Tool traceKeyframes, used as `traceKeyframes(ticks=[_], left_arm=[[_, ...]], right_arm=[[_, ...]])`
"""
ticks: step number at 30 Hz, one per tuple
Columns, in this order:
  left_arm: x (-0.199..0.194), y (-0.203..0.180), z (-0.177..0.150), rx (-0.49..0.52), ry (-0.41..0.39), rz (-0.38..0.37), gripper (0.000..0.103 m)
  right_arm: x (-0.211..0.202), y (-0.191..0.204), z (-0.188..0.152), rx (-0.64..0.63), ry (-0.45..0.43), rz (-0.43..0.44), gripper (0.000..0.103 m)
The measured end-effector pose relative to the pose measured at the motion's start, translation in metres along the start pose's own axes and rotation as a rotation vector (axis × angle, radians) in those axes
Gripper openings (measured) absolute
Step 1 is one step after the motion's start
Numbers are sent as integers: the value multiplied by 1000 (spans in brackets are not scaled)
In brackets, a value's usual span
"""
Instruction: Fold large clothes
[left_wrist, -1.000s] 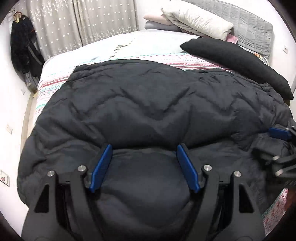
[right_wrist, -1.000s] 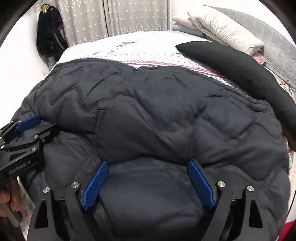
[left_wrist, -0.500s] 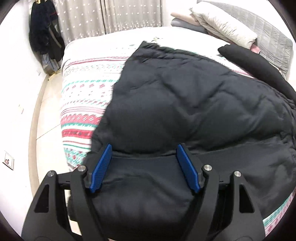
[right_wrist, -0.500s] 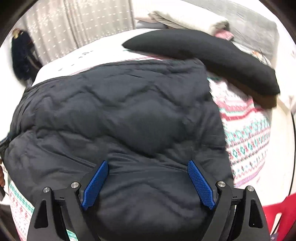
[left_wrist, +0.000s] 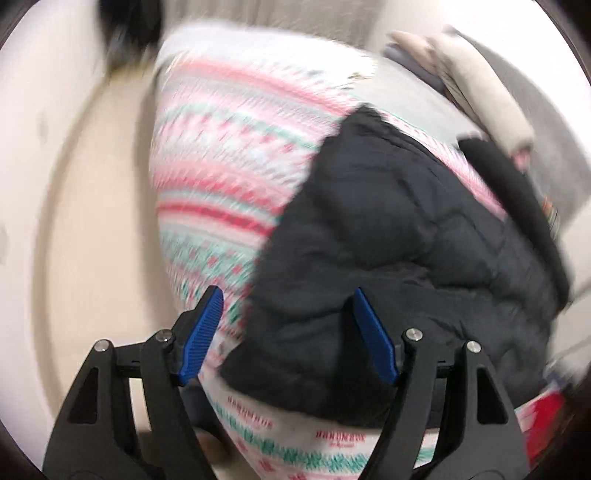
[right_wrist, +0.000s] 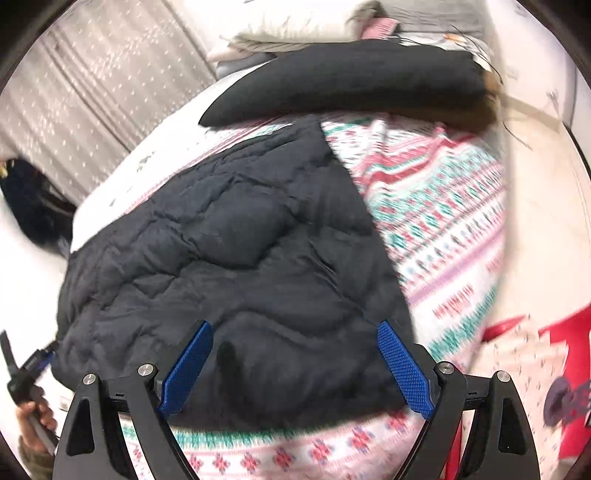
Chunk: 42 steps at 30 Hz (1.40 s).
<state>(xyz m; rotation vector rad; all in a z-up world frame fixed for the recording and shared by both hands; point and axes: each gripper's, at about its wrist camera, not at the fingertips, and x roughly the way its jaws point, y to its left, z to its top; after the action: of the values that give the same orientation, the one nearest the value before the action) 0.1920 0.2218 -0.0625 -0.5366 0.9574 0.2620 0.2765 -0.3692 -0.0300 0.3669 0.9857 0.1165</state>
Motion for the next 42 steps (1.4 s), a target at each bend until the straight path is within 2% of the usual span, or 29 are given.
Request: traceKeyframes(ticks=[2, 5, 7, 8, 9, 10, 11, 12, 14, 19, 22, 26, 30, 32, 34, 35, 36, 39, 40, 42], left_arm=[[3, 18, 2, -81, 29, -53, 74], [12, 18, -3, -54, 44, -40, 71], [10, 13, -8, -35, 5, -35, 56], [9, 8, -10, -26, -5, -50, 42], [9, 1, -11, -11, -17, -39, 36], [6, -1, -12, 3, -29, -24, 32], [6, -3, -14, 15, -39, -8, 22], [5, -1, -13, 18, -41, -4, 18], [5, 1, -14, 10, -39, 3, 16], [4, -2, -18, 41, -50, 23, 14], [3, -1, -18, 42, -44, 18, 14], [1, 1, -17, 57, -25, -2, 15], [-3, 4, -9, 28, 4, 8, 22], [-13, 8, -6, -10, 3, 18, 22], [-32, 7, -3, -30, -59, 37, 23], [-42, 3, -5, -26, -99, 52, 27], [-55, -6, -9, -3, -146, 65, 36], [-76, -35, -28, 86, -211, 44, 51], [-82, -48, -38, 124, -232, 33, 53], [-93, -74, -60, 203, -263, 21, 67]], right_arm=[[-6, -10, -7, 26, 6, 6, 92], [-4, -27, -14, 101, 52, 17, 92], [8, -32, -16, 139, 99, 43, 92], [14, -32, -17, 144, 113, 53, 92], [18, -29, -16, 139, 113, 56, 85], [21, -27, -14, 130, 106, 49, 71], [23, -25, -10, 113, 86, 40, 64], [23, -26, -7, 114, 76, 43, 49], [26, -27, 0, 129, 71, 62, 40], [34, -18, 14, 83, 41, 22, 38], [36, -13, 17, 84, 24, 14, 37], [23, -27, -1, 149, 62, 55, 35], [13, -40, -7, 153, 67, 79, 38], [6, -34, 0, 128, 42, 35, 39], [-8, -25, 4, 86, -18, -23, 42], [-18, -18, 5, 62, -59, -53, 44], [-30, -8, 5, 37, -107, -70, 51], [-49, 25, -1, -38, -146, 2, 60], [-52, 36, -4, -71, -154, 4, 60], [-63, 69, -14, -177, -192, 23, 60]])
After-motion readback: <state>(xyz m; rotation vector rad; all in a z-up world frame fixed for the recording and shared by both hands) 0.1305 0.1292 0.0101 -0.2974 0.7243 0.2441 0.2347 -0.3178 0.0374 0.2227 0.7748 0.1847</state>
